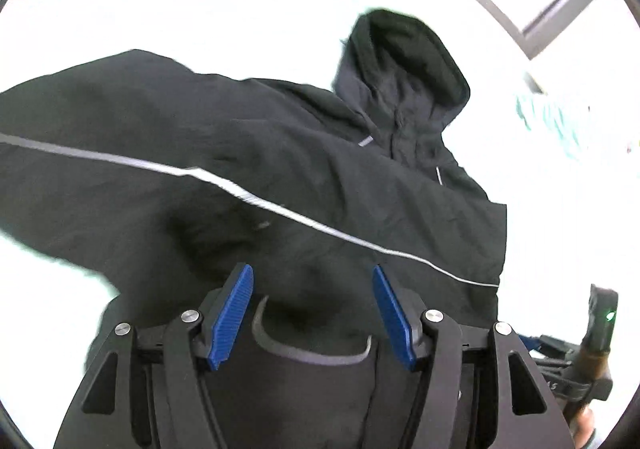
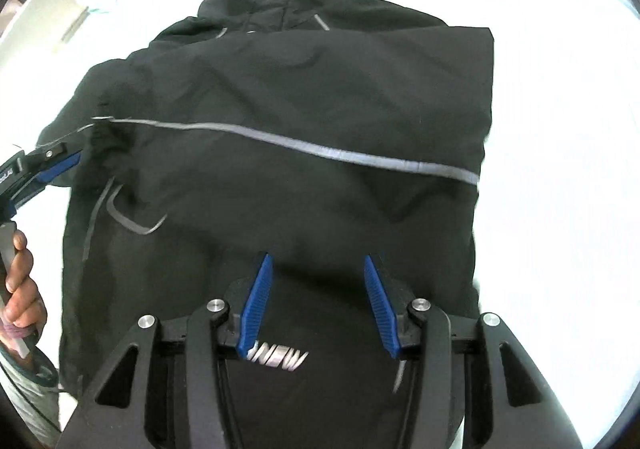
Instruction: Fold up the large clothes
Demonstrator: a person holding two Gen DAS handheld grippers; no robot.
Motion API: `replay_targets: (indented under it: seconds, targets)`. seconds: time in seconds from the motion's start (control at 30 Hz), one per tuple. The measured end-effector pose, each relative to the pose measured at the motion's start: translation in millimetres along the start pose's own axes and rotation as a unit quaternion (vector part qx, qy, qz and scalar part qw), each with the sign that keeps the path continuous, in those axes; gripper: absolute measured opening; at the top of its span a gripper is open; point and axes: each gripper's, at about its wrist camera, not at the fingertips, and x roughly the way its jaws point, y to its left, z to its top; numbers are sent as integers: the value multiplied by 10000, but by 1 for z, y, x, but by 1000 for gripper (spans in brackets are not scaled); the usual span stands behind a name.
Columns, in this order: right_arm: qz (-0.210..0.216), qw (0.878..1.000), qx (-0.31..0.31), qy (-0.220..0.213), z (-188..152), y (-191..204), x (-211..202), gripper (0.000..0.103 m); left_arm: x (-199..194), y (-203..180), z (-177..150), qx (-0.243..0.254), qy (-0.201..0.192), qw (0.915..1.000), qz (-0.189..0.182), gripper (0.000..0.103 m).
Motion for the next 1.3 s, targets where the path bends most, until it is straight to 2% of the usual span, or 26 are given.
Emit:
replay_targets:
  seconds: [0.07,0.2,0.3,0.43,0.57,0.67,0.73,0.83,0.97,1.2,1.3]
  targets:
    - [162,9998,108,-3,-19,16,-9,51,-29,20,-7,-129,-138,9998,56,64]
    - [196,9998,60,-54,-35,46,-17,51,-69,71,-10,-326,-297,9985,326,64]
    - [279,9994,19,-226,-35,73,-17,51,-106,137,-7,-594,-393,9955,628,64]
    - [231,9989,34,-398,-33,119,-20,51,-146,230,10,-1167,-625,9873,881,64]
    - [336,9982,255,-417,-28,154,-17,51,-179,319,30,-1744,-828,9764,968,64]
    - [183,9986,298,-407,-27,178,-12,51,-188,377,51,-2016,-958,9699,977,64]
    - [41,9989,283,-368,-28,186,-9,51,-183,413,68,-2137,-955,9683,876,64]
    - [-193,9989,372,-195,-29,196,-1,51,-157,448,90,-2324,-837,9662,740,64]
    - [-305,9977,611,20,-20,194,9,51,-119,484,105,-2596,-574,9628,487,64]
    - [-518,9966,627,147,-11,201,17,51,-71,510,122,-2810,-492,9575,431,64]
    - [-525,9964,633,213,-10,204,23,51,-68,510,124,-2697,-582,9601,452,61]
